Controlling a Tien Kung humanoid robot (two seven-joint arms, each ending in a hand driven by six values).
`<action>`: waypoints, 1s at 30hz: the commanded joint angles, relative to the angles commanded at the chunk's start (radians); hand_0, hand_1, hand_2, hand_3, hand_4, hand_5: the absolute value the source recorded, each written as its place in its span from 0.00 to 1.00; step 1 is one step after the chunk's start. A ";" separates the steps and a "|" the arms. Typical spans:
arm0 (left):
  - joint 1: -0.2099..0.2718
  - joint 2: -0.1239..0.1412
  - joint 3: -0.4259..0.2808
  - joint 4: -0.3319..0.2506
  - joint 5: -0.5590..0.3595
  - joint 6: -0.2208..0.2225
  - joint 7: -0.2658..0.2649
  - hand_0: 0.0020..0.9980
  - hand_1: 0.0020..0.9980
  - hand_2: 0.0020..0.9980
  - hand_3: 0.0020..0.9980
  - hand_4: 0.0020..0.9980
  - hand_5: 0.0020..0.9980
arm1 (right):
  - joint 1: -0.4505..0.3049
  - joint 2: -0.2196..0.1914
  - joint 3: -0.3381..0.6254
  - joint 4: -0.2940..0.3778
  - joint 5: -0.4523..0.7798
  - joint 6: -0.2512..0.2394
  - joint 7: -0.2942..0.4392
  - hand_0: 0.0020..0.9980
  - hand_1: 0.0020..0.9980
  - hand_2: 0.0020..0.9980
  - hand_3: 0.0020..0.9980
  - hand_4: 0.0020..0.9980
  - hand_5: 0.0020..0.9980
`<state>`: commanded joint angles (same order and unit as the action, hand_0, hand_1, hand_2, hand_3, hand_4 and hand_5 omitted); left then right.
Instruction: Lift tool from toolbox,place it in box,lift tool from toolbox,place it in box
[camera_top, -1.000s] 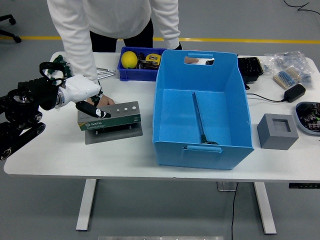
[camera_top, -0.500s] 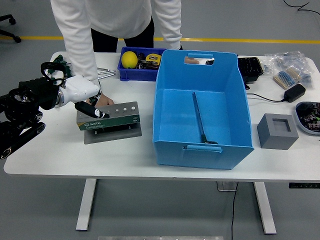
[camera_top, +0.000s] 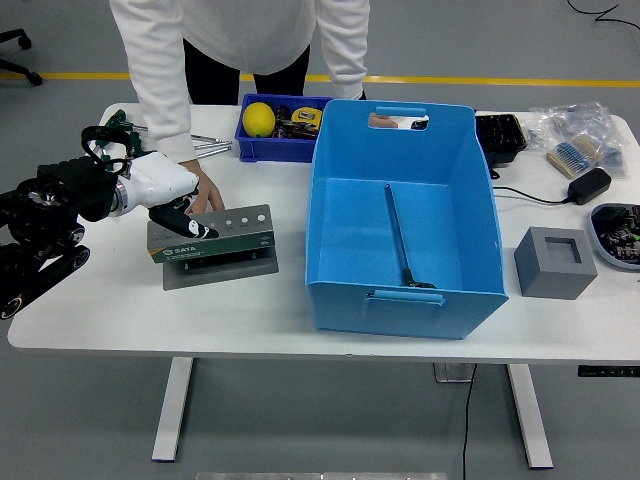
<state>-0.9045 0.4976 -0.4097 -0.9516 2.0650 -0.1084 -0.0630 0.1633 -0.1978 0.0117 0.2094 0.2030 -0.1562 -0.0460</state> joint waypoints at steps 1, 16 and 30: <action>0.000 0.000 0.000 0.001 -0.002 -0.001 -0.001 0.53 0.25 0.21 0.15 0.91 1.00 | 0.000 0.000 0.000 0.000 0.000 0.000 0.000 0.74 0.74 0.78 0.61 0.85 0.75; 0.001 -0.001 0.001 0.014 0.003 0.056 -0.045 0.35 0.12 0.12 0.08 0.92 0.96 | 0.000 -0.001 0.002 0.000 -0.001 0.001 0.000 0.74 0.73 0.77 0.61 0.85 0.75; 0.005 0.005 -0.016 0.001 0.088 0.235 -0.134 0.13 0.01 0.07 0.05 0.81 0.17 | -0.002 0.001 0.000 -0.001 0.002 0.000 0.000 0.74 0.73 0.78 0.61 0.85 0.75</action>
<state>-0.8998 0.5028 -0.4255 -0.9503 2.1527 0.1261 -0.1970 0.1616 -0.1970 0.0114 0.2087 0.2045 -0.1561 -0.0462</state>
